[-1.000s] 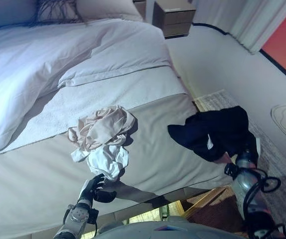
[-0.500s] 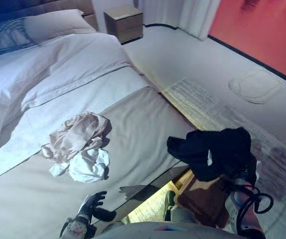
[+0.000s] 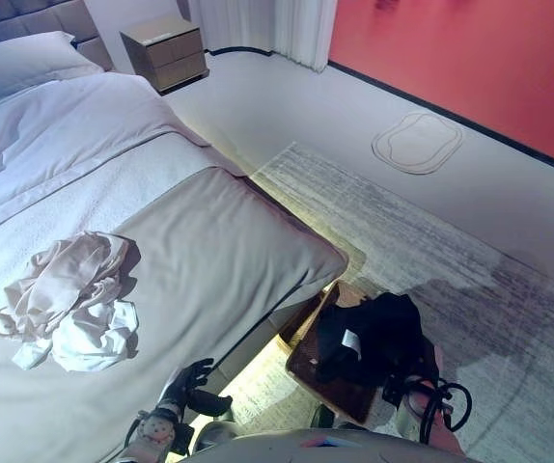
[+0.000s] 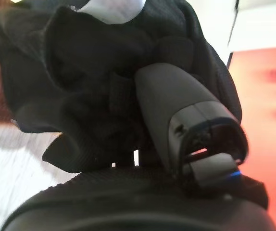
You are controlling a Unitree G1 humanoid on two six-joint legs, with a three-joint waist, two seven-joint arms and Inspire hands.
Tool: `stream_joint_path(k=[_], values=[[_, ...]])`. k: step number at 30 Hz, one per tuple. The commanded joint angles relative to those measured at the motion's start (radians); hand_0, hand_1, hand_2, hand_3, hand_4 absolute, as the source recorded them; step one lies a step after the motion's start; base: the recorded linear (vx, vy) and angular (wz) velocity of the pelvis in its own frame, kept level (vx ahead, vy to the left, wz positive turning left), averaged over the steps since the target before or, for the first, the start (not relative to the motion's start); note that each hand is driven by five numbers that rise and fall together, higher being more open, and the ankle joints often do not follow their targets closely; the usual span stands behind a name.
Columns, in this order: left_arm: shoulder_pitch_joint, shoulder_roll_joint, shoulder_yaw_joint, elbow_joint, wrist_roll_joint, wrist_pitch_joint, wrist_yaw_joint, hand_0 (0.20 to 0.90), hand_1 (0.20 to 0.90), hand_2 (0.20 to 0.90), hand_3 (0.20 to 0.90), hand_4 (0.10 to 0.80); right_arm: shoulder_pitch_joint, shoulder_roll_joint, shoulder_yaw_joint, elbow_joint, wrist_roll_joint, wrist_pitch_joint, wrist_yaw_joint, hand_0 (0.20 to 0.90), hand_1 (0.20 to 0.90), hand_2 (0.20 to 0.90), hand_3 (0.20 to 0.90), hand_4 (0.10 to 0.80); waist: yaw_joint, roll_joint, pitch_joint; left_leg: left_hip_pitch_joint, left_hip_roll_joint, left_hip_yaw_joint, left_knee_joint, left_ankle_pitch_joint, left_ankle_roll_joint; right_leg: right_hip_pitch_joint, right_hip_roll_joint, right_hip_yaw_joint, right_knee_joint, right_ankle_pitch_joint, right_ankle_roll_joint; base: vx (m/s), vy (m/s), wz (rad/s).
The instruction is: Pick up the clothes from the bed and place them into the basket
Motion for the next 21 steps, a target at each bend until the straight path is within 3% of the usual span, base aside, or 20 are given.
stream_joint_path(k=[1, 10, 15, 21], values=[[-0.013, 0.051, -0.023, 0.024, 0.025, -0.086, 0.016, 0.900, 0.900, 0.900, 0.900, 0.800, -0.067, 0.016, -0.033, -0.013, 0.025, -0.112, -0.018, 0.300, 0.300, 0.300, 0.200, 0.100, 0.020, -0.010, -0.056, -0.058, -0.099, -0.011, 0.000, 0.012, 0.031, 0.101, -0.114, 0.007, -0.037, 0.100, 0.056, 0.065, -0.036, 0.21], [0.008, 0.059, -0.034, 0.079, 0.071, -0.116, 0.019, 0.900, 0.900, 0.900, 0.900, 0.800, -0.117, 0.004, -0.069, 0.172, 0.084, -0.143, -0.072, 0.300, 0.300, 0.300, 0.200, 0.100, 0.041, 0.036, -0.048, -0.057, -0.116, -0.059, -0.005, 0.014, 0.022, 0.083, -0.123, -0.016, -0.018, 0.090, 0.045, 0.047, 0.011, 0.16], [-0.007, 0.040, -0.081, 0.087, 0.050, -0.137, 0.023, 0.900, 0.900, 0.900, 0.900, 0.800, -0.187, -0.056, -0.103, 0.247, 0.136, -0.178, -0.063, 0.300, 0.300, 0.300, 0.200, 0.100, 0.048, 0.087, -0.012, -0.108, -0.135, -0.077, 0.006, 0.023, 0.015, 0.006, -0.149, -0.019, 0.032, 0.072, 0.040, -0.107, 0.098, 0.11], [-0.057, -0.006, -0.142, 0.056, -0.032, -0.198, 0.054, 0.900, 0.900, 0.900, 0.900, 0.800, -0.322, -0.165, -0.123, 0.287, 0.139, -0.211, -0.038, 0.300, 0.300, 0.300, 0.200, 0.100, 0.047, 0.161, 0.091, -0.205, -0.162, -0.086, 0.021, 0.051, 0.003, -0.091, -0.168, -0.002, 0.052, 0.073, 0.027, -0.225, 0.103, 0.05]])
